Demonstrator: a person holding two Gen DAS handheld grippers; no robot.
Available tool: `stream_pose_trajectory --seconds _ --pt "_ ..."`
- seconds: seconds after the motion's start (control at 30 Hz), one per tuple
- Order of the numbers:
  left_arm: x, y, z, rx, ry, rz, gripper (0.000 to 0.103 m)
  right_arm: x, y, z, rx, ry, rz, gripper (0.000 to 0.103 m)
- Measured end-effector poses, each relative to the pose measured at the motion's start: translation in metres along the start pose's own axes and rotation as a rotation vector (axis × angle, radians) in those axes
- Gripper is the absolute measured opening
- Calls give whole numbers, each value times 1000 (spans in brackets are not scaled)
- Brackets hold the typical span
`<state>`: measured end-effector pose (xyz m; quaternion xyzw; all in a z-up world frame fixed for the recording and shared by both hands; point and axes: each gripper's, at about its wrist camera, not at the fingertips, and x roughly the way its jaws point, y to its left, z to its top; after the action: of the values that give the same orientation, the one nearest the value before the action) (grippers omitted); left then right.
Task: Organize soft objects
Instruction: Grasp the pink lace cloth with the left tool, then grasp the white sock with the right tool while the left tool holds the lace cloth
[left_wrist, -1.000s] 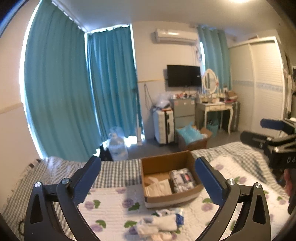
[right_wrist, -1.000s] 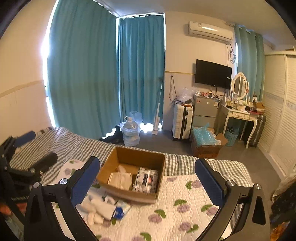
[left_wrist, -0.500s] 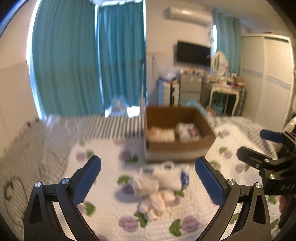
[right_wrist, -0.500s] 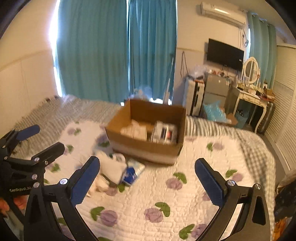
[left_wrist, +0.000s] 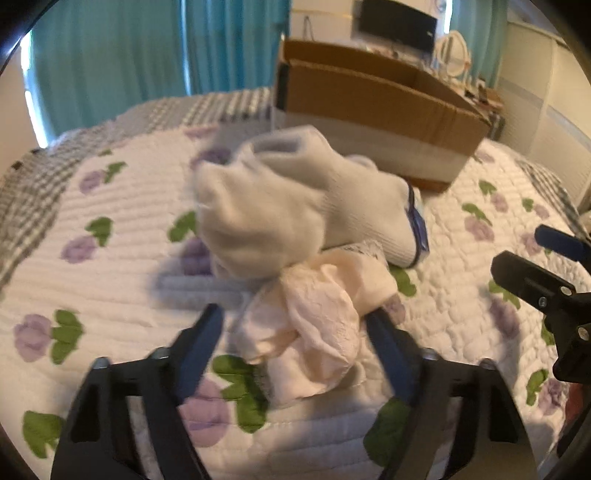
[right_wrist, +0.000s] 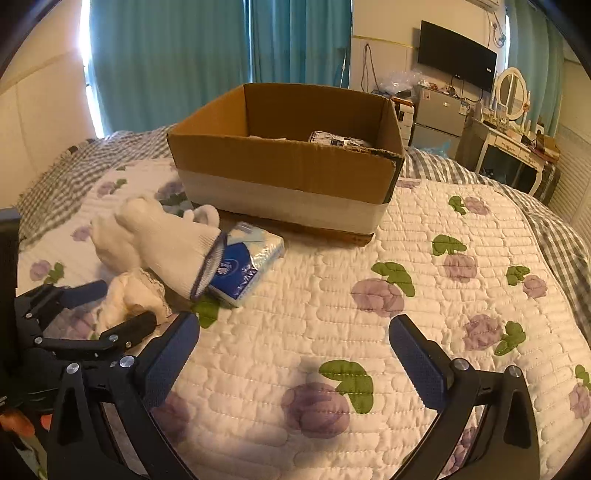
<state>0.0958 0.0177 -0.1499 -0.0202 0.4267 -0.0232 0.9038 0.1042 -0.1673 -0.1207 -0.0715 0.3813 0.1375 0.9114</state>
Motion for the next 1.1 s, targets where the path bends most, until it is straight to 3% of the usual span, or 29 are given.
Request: stream_pose_trajectory --seconds 0.1,0.3,0.57,0.7,0.87,1.1 --pt "-3 1 -2 1 5 -39 34 0 -1 1 10 1 8 103" --pt "-28 8 -3 6 -30 -62 25 -13 2 0 14 -29 5 103" --pt "-68 38 11 -30 -106 -78 25 -33 29 8 -50 -65 25 103" --pt "-80 52 18 -17 -137 -6 25 -33 52 16 -93 -62 54 103" --pt "-73 69 17 -18 -102 79 25 -18 88 31 -155 -54 101 103" --pt "-59 103 13 -133 -54 54 25 24 123 44 -188 -12 147 103"
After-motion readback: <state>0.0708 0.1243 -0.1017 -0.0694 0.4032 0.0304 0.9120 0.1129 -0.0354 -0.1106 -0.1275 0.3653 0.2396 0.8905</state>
